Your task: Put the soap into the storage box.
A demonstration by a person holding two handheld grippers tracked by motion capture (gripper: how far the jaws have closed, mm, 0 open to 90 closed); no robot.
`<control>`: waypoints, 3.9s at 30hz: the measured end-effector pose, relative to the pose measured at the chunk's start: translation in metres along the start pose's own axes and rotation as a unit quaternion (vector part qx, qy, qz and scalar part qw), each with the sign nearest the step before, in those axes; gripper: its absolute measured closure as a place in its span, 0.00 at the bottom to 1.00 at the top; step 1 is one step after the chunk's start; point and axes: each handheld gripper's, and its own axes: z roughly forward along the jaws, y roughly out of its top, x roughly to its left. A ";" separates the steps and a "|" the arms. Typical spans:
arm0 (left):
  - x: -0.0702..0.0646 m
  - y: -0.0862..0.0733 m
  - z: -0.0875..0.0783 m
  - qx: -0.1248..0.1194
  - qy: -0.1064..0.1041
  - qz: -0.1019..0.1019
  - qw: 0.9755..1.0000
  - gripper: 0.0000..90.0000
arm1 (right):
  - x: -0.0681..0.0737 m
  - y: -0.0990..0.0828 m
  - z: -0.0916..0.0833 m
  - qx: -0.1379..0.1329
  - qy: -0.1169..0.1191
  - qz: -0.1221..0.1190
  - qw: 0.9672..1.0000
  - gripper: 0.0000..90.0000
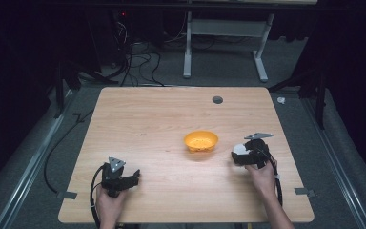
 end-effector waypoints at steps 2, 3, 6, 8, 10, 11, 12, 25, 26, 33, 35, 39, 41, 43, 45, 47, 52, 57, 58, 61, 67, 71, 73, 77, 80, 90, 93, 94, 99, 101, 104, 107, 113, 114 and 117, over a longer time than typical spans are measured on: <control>0.000 0.000 0.000 0.000 0.000 0.000 1.000 0.22 | 0.000 0.000 0.003 0.005 -0.001 0.003 1.000 0.17; 0.000 0.000 0.000 0.000 0.000 0.000 1.000 0.22 | -0.001 0.000 0.004 0.006 0.000 0.002 1.000 0.17; 0.000 0.000 0.000 0.002 -0.001 0.000 1.000 0.22 | -0.001 -0.001 0.008 0.014 -0.003 0.002 1.000 0.17; 0.000 0.000 0.000 0.000 -0.001 0.000 1.000 0.22 | -0.001 -0.002 0.011 0.017 -0.004 0.003 1.000 0.17; 0.000 0.000 0.000 0.000 -0.001 0.000 1.000 0.22 | -0.001 -0.003 0.013 0.020 -0.006 0.004 1.000 0.18; 0.000 0.000 0.000 0.000 0.000 0.001 1.000 0.22 | -0.001 -0.003 0.013 0.020 -0.005 0.005 1.000 0.18; 0.000 0.000 0.000 0.000 0.000 0.001 1.000 0.22 | -0.001 -0.003 0.013 0.020 -0.005 0.005 1.000 0.18; 0.000 0.000 0.000 0.001 -0.001 0.002 1.000 0.22 | 0.000 -0.005 0.016 0.021 0.003 -0.001 1.000 0.25; 0.000 0.000 0.000 0.000 -0.001 0.000 1.000 0.22 | 0.000 -0.005 0.016 0.020 0.003 -0.001 1.000 0.25; 0.000 0.000 0.000 -0.001 -0.001 0.000 1.000 0.22 | 0.000 -0.005 0.016 0.016 0.003 0.006 1.000 0.26; 0.000 0.000 0.000 0.001 -0.001 0.002 1.000 0.22 | 0.000 -0.006 0.015 0.015 0.006 0.008 1.000 0.26; 0.000 0.000 0.000 0.001 -0.001 0.002 1.000 0.22 | 0.000 -0.005 0.012 0.009 0.013 0.009 1.000 0.26; 0.000 0.000 0.000 0.001 -0.001 0.002 1.000 0.22 | -0.001 -0.005 0.012 0.007 0.014 0.009 1.000 0.26; 0.000 0.000 0.000 0.001 -0.001 0.002 1.000 0.22 | -0.001 -0.005 0.009 0.000 0.018 0.012 1.000 0.26; 0.000 0.000 0.000 -0.001 -0.001 0.000 1.000 0.22 | -0.002 -0.005 0.007 -0.005 0.020 0.013 1.000 0.26; 0.000 0.000 0.000 0.001 -0.001 0.002 1.000 0.22 | -0.002 -0.005 0.006 -0.006 0.022 0.014 1.000 0.26; 0.000 0.000 0.000 0.000 -0.001 0.000 1.000 0.22 | -0.002 -0.005 0.002 -0.014 0.029 0.017 0.999 0.26; 0.000 0.000 0.000 0.000 0.000 0.000 1.000 0.22 | -0.002 -0.005 -0.004 -0.023 0.041 0.022 0.999 0.26; 0.000 0.000 0.000 0.000 0.000 0.001 1.000 0.22 | -0.002 -0.005 -0.006 -0.028 0.044 0.023 0.998 0.26; 0.000 0.000 0.000 0.000 0.000 0.001 1.000 0.22 | -0.001 -0.002 -0.012 -0.032 0.052 0.021 0.998 0.26; 0.000 0.000 0.000 0.000 0.000 0.001 1.000 0.22 | 0.003 0.002 -0.018 -0.040 0.059 0.018 0.997 0.26; 0.000 0.000 0.000 0.000 0.000 0.001 1.000 0.22 | 0.005 0.005 -0.020 -0.044 0.061 0.015 0.997 0.26; 0.000 0.000 0.000 0.000 0.000 0.001 1.000 0.22 | 0.008 0.007 -0.023 -0.046 0.065 0.012 0.997 0.26; 0.000 0.000 0.000 0.000 -0.001 0.001 1.000 0.22 | 0.011 0.010 -0.026 -0.049 0.070 0.006 0.996 0.26; 0.000 0.000 0.000 0.001 -0.001 0.002 1.000 0.22 | 0.013 0.012 -0.028 -0.051 0.073 0.005 0.996 0.26; 0.000 0.000 0.000 0.001 -0.001 0.002 1.000 0.22 | 0.020 0.018 -0.035 -0.064 0.089 -0.003 0.994 0.26; 0.000 0.000 0.000 0.001 -0.001 0.002 1.000 0.22 | 0.024 0.022 -0.038 -0.067 0.097 -0.007 0.993 0.26; 0.000 0.000 0.000 0.001 -0.001 0.002 1.000 0.22 | 0.024 0.022 -0.038 -0.067 0.097 -0.007 0.993 0.26; 0.000 0.000 0.000 0.001 -0.001 0.003 1.000 0.22 | 0.029 0.027 -0.041 -0.074 0.103 -0.011 0.992 0.26; 0.000 0.000 -0.001 0.002 -0.001 0.003 1.000 0.22 | 0.033 0.030 -0.041 -0.072 0.105 -0.015 0.992 0.26; 0.000 0.000 -0.001 0.001 -0.001 0.003 1.000 0.22 | 0.036 0.033 -0.041 -0.073 0.107 -0.022 0.991 0.26; 0.000 0.000 -0.001 0.001 -0.001 0.003 1.000 0.22 | 0.039 0.036 -0.040 -0.074 0.109 -0.025 0.991 0.26; 0.000 0.000 -0.001 0.001 -0.001 0.003 1.000 0.22 | 0.046 0.042 -0.039 -0.070 0.114 -0.033 0.990 0.26; 0.000 0.000 -0.001 0.001 -0.001 0.003 1.000 0.22 | 0.047 0.043 -0.039 -0.071 0.115 -0.035 0.990 0.26; 0.000 0.000 -0.001 0.001 -0.001 0.003 1.000 0.22 | 0.051 0.046 -0.038 -0.070 0.118 -0.036 0.990 0.26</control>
